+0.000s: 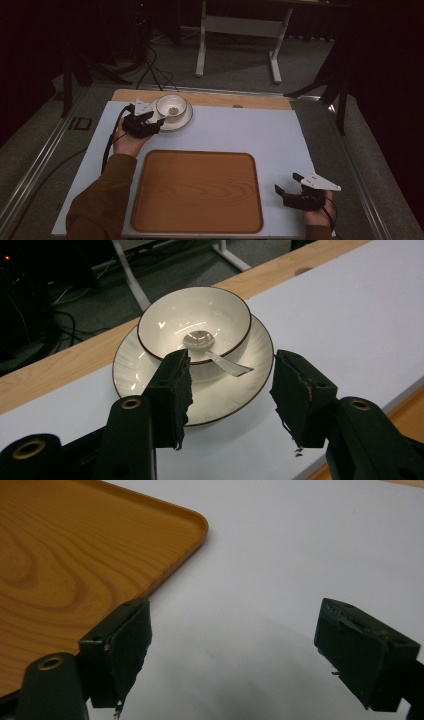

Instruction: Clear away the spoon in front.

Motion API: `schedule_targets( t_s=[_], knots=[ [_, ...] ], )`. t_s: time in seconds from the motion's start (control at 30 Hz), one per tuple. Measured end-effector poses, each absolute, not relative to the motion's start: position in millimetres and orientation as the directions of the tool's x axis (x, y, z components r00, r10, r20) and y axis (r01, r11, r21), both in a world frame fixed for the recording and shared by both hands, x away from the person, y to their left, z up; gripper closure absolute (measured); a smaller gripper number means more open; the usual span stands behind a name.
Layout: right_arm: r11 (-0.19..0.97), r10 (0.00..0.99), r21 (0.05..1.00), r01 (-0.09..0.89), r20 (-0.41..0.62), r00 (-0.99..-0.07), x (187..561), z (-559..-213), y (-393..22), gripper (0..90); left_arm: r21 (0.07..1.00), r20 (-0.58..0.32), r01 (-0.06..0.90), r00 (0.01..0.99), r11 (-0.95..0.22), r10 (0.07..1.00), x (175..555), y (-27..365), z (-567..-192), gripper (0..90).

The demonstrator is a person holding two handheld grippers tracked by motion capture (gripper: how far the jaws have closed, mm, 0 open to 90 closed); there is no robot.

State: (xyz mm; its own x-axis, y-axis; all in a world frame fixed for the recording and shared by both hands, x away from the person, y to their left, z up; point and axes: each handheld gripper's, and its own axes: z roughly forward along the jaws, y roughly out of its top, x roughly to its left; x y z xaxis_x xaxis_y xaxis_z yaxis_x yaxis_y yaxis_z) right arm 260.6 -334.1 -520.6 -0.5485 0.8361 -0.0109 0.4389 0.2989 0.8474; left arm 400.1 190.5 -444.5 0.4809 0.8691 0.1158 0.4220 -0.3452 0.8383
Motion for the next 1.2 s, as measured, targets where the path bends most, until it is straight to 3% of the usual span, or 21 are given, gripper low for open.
schedule_targets(
  t_s=[0.37,0.9,1.2],
  knots=[
    [0.297,0.836,0.849,0.437,-0.01,-0.549,261,-520,-334,15.0,0.801,0.165,0.442,0.483,-0.402,0.86,416,180,-462,57.0],
    [0.292,0.836,0.854,0.432,-0.008,-0.549,260,-520,-336,15.0,0.756,0.228,0.47,0.463,-0.455,0.857,429,172,-463,81.3],
    [0.291,0.837,0.853,0.433,-0.008,-0.548,260,-520,-336,15.1,0.759,0.208,0.482,0.455,-0.437,0.866,428,174,-461,83.5]
  ],
)
